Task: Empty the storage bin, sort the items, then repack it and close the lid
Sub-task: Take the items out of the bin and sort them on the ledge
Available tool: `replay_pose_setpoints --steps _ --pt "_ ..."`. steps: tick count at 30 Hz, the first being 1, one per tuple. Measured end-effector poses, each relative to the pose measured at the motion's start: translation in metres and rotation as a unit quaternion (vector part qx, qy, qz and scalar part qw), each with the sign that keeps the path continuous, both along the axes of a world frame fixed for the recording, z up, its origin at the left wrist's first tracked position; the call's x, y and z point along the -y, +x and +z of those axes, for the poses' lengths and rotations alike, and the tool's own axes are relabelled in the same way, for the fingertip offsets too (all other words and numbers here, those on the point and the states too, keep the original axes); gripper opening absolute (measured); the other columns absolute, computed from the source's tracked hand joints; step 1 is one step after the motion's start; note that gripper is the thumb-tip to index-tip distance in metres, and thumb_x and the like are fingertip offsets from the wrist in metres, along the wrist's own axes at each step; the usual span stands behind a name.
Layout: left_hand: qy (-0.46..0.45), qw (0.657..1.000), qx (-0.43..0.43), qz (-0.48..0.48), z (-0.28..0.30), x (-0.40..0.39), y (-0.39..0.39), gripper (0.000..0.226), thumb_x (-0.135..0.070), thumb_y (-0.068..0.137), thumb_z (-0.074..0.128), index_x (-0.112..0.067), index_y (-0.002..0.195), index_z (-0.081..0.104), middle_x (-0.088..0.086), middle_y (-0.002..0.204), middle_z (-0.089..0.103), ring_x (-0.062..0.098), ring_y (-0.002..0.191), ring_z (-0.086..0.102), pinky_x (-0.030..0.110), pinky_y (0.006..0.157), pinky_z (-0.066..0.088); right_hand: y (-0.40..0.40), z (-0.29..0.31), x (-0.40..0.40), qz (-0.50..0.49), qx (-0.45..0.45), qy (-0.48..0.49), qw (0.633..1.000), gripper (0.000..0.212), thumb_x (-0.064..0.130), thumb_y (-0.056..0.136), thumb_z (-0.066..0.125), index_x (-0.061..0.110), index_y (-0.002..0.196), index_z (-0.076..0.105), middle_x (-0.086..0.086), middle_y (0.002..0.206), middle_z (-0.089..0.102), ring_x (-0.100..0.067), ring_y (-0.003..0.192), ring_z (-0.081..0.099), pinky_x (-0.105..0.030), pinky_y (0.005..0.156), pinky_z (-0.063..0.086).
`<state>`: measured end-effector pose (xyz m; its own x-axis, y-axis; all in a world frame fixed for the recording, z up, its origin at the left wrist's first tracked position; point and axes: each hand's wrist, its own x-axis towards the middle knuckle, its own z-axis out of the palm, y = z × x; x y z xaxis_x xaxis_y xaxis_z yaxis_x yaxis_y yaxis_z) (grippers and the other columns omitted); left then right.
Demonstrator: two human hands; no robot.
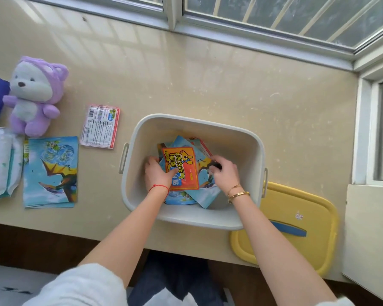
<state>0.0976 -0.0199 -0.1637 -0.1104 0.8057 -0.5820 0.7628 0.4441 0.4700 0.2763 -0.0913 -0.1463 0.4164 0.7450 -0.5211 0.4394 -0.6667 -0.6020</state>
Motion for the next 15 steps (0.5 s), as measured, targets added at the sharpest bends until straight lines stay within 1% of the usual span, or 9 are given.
replay_pose_setpoints --steps 3,5,8,10,11,13,15 --pt "0.012 1.000 0.028 -0.005 0.004 -0.002 0.000 0.062 -0.034 0.067 0.082 -0.009 0.115 0.052 0.015 0.116 0.053 0.032 0.102 0.056 0.034 0.080 0.042 0.008 0.000 0.003 -0.049 -0.052 0.020 0.997 0.023 0.004 0.084 0.055 0.020 0.094 0.068 0.003 0.090 0.069 -0.015 0.086 0.061 -0.021 0.074 0.046" --pt "0.015 0.998 0.052 0.012 0.011 -0.004 0.000 0.060 -0.031 0.067 0.083 -0.009 0.115 0.053 0.014 0.114 0.056 0.030 0.101 0.057 0.030 0.078 0.041 0.012 0.001 0.005 -0.057 -0.077 0.026 0.995 0.021 0.002 0.082 0.057 0.020 0.088 0.067 0.004 0.085 0.069 -0.016 0.083 0.063 -0.023 0.075 0.050" --pt "0.002 0.993 0.102 0.059 0.027 -0.008 -0.002 0.066 -0.025 0.068 0.083 -0.010 0.123 0.049 0.012 0.108 0.064 0.027 0.098 0.063 0.031 0.080 0.049 0.014 0.009 0.009 -0.065 -0.099 0.049 0.992 0.021 0.002 0.080 0.059 0.020 0.088 0.066 0.002 0.087 0.070 -0.019 0.084 0.064 -0.033 0.080 0.054" --pt "0.011 0.991 0.112 0.071 0.040 -0.011 -0.006 0.067 -0.023 0.070 0.082 -0.010 0.127 0.049 0.012 0.106 0.066 0.026 0.095 0.065 0.038 0.083 0.053 0.012 0.020 0.014 -0.079 -0.107 0.066 0.989 0.021 0.001 0.082 0.060 0.020 0.089 0.064 0.001 0.089 0.069 -0.019 0.086 0.063 -0.033 0.082 0.053" --pt "0.019 0.991 0.112 0.066 0.048 -0.012 -0.008 0.065 -0.023 0.071 0.082 -0.010 0.127 0.050 0.012 0.106 0.067 0.024 0.093 0.066 0.039 0.083 0.055 0.011 0.026 0.016 -0.086 -0.108 0.075 0.987 0.022 0.002 0.082 0.061 0.024 0.089 0.063 0.002 0.091 0.069 -0.019 0.088 0.064 -0.034 0.083 0.054" --pt "0.038 0.992 0.113 0.050 0.066 -0.012 -0.013 0.055 -0.023 0.074 0.079 -0.012 0.122 0.055 0.008 0.105 0.068 0.018 0.086 0.065 0.036 0.079 0.056 0.007 0.038 0.021 -0.085 -0.093 0.092 0.988 0.024 0.008 0.082 0.062 0.032 0.086 0.062 0.004 0.091 0.070 -0.020 0.090 0.065 -0.038 0.084 0.055" --pt "0.068 0.991 0.115 0.032 0.086 -0.011 -0.023 0.044 -0.023 0.075 0.078 -0.016 0.113 0.059 0.003 0.099 0.070 0.015 0.081 0.065 0.031 0.075 0.054 0.002 0.051 0.025 -0.085 -0.082 0.108 0.987 0.019 0.010 0.082 0.061 0.028 0.087 0.062 0.003 0.090 0.070 -0.021 0.089 0.065 -0.039 0.083 0.054"
